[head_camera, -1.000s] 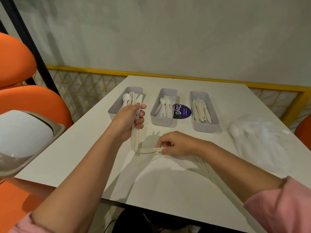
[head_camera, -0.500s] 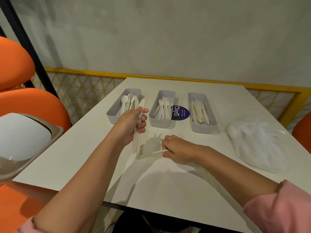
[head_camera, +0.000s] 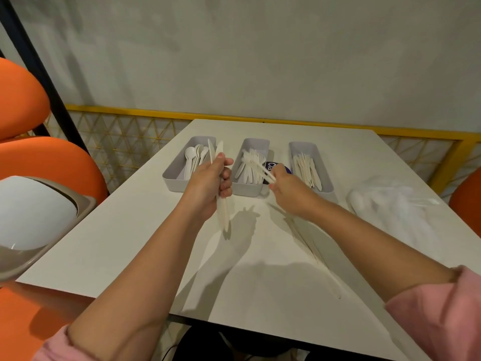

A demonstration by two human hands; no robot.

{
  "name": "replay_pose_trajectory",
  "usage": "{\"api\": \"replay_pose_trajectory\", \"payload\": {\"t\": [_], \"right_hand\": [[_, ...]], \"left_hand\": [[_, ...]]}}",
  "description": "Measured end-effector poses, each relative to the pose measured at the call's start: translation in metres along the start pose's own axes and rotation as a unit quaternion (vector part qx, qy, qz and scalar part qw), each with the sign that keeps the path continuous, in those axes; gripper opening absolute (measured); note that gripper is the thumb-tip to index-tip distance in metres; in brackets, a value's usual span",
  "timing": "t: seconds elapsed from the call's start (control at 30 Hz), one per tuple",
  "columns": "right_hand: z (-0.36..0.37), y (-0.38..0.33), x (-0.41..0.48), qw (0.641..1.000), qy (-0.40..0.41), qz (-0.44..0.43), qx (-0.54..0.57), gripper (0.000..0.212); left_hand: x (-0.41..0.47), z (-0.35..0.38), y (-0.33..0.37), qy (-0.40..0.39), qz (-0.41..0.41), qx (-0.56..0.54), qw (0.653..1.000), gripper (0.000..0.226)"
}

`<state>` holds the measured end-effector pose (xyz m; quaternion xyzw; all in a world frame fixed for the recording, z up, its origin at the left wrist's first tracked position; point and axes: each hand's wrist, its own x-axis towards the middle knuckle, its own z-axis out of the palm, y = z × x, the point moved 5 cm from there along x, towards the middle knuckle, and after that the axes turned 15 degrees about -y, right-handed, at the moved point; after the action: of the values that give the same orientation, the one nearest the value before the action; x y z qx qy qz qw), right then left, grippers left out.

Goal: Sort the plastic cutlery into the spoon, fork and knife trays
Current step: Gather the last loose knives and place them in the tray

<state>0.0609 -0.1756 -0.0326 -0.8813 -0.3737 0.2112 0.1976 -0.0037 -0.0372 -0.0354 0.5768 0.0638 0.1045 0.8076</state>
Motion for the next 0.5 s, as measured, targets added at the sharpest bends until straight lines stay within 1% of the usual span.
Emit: {"api": "replay_pose_trajectory", "payload": {"t": [0.07, 0.13, 0.2, 0.27, 0.33, 0.4, 0.43, 0.5], "right_hand": [[-0.010, -0.003, -0.003, 0.996, -0.007, -0.006, 0.084, 0.012], [-0.014, -0.010, -0.005, 0.993, -0.014, -0.020, 0.117, 0.017], [-0.014, -0.017, -0.008, 0.994, -0.019, -0.035, 0.098, 0.024], [-0.013, -0.023, -0.012, 0.995, -0.022, -0.044, 0.082, 0.026], [-0.015, -0.026, -0.017, 0.995, -0.023, -0.050, 0.081, 0.024], [-0.017, -0.026, -0.023, 0.994, -0.020, -0.059, 0.088, 0.017], [-0.018, -0.025, -0.025, 0.994, -0.022, -0.065, 0.089, 0.017], [-0.019, -0.022, -0.030, 0.994, -0.034, -0.066, 0.080, 0.029]], "left_hand": [[0.003, 0.012, -0.003, 0.004, -0.004, 0.020, 1.000, 0.024], [0.005, 0.025, -0.008, -0.007, -0.006, 0.045, 0.999, 0.026], [0.008, 0.041, -0.013, -0.029, -0.008, 0.077, 0.997, 0.028], [0.009, 0.054, -0.017, -0.044, -0.012, 0.098, 0.994, 0.030], [0.012, 0.062, -0.019, -0.048, -0.014, 0.092, 0.995, 0.029], [0.014, 0.066, -0.020, -0.039, -0.019, 0.081, 0.996, 0.026], [0.015, 0.066, -0.020, -0.032, -0.023, 0.073, 0.997, 0.025], [0.017, 0.066, -0.021, -0.023, -0.026, 0.058, 0.998, 0.026]]}}
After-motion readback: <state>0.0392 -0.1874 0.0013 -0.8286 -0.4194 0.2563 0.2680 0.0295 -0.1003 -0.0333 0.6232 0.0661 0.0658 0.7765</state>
